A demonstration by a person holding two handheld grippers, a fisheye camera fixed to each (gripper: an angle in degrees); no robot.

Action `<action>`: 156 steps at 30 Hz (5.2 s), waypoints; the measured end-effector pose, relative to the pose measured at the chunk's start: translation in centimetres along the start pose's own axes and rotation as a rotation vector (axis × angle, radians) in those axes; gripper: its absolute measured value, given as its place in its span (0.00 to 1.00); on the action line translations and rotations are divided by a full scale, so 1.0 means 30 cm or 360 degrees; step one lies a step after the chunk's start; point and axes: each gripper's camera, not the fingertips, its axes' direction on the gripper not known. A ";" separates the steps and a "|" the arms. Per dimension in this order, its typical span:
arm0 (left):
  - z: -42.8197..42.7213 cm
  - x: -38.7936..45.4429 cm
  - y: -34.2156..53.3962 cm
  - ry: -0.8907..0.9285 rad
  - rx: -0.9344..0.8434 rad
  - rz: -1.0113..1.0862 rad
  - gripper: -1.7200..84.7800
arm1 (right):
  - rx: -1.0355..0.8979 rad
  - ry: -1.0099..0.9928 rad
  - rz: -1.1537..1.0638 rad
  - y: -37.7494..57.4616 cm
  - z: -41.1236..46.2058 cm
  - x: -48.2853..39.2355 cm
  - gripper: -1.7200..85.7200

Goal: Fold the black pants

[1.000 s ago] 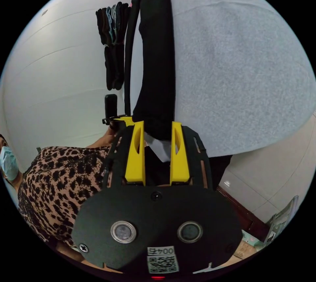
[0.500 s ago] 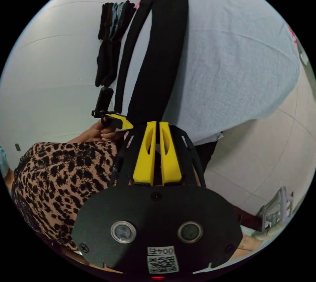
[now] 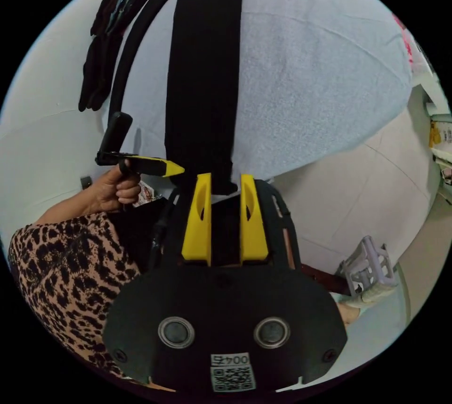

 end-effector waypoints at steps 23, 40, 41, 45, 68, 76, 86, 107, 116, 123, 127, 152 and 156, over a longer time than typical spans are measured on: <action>-0.224 0.029 0.830 -0.1277 0.1177 0.0200 0.12 | -0.0280 0.0637 -0.0340 -0.617 0.079 -0.378 0.12; 0.314 -0.225 0.802 -0.1683 0.1096 -0.0052 0.03 | -0.0445 0.0716 -0.0340 -0.767 0.142 -0.322 0.10; 0.331 -0.265 0.822 -0.1674 0.1094 -0.0092 0.03 | -0.0457 0.0725 -0.0337 -0.773 0.148 -0.317 0.10; 0.368 -0.364 0.877 -0.1518 0.1166 -0.0104 0.02 | -0.0483 0.0748 -0.0389 -0.779 0.164 -0.299 0.10; 0.498 -0.470 1.107 -0.1520 0.1203 0.0149 0.04 | -0.0354 0.0848 -0.0314 -0.577 0.224 -0.072 0.11; 0.521 -0.469 1.154 -0.1624 0.1144 0.0280 0.04 | -0.0254 0.0770 -0.0238 -0.424 0.218 0.077 0.11; 0.450 -0.431 1.028 -0.1608 0.0993 0.0405 0.04 | 0.0037 0.0279 -0.0077 -0.114 0.129 0.352 0.10; 0.223 -0.078 0.825 -0.1711 0.0983 0.0413 0.07 | 0.0826 0.0218 -0.0356 -0.457 -0.135 0.651 0.22; -0.120 0.082 0.401 -0.1551 0.1085 0.0708 0.11 | 0.1029 0.0169 -0.0040 -0.502 -0.194 0.779 0.17; -0.289 0.092 0.050 -0.1606 0.1142 0.0792 0.11 | 0.1243 0.0229 -0.0066 -0.577 -0.257 0.731 0.18; -0.283 0.079 0.011 -0.1671 0.1107 0.0779 0.09 | 0.1210 0.0402 -0.0114 -0.763 -0.238 0.637 0.18; -0.383 0.632 0.421 -0.2017 0.1268 0.1088 0.17 | 0.1110 0.0841 -0.0002 -0.758 0.086 0.523 0.15; -0.556 0.761 0.132 -0.2063 0.1112 0.0934 0.22 | 0.1114 0.0756 0.0004 -0.740 0.083 0.534 0.14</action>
